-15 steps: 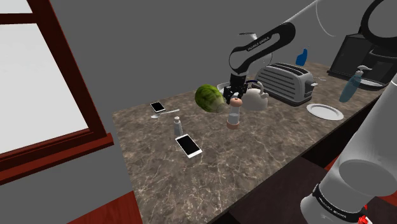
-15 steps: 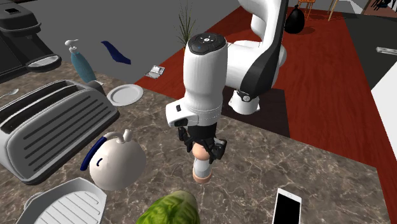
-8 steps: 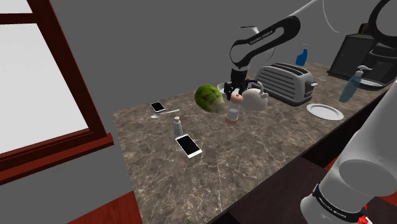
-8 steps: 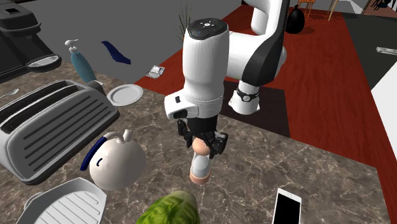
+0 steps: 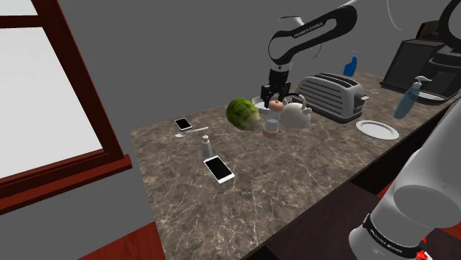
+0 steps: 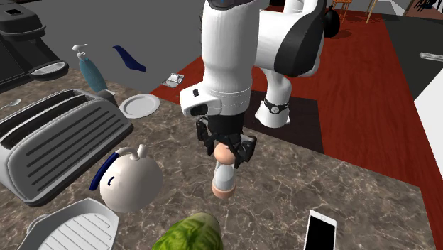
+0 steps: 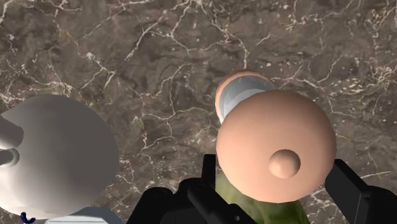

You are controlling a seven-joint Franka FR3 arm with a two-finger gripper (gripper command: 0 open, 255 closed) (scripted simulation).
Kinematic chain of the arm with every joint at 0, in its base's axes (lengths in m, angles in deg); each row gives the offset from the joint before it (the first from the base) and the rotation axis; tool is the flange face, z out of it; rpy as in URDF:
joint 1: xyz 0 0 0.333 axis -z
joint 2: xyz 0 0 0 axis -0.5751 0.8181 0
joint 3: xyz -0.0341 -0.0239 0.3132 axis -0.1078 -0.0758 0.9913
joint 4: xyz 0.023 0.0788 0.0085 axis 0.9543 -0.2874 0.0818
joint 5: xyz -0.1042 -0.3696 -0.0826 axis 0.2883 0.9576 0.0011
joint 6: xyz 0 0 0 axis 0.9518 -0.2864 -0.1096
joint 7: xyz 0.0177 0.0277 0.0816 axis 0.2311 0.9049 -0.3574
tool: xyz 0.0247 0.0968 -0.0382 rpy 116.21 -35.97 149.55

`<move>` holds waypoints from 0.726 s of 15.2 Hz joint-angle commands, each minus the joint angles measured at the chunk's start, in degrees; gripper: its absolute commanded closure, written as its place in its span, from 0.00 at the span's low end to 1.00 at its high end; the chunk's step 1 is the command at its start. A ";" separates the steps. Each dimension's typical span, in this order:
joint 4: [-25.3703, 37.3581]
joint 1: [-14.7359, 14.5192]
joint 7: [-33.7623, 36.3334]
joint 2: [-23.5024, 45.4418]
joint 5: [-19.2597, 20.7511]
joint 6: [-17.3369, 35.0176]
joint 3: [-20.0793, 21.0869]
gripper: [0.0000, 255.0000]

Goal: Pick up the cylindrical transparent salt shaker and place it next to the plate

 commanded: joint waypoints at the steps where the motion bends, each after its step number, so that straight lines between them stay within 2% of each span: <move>1: 1.13 -0.04 0.14 -0.47 0.08 -1.61 0.06 1.00; 11: 7.40 -0.09 0.35 -1.81 0.31 -9.20 0.16 1.00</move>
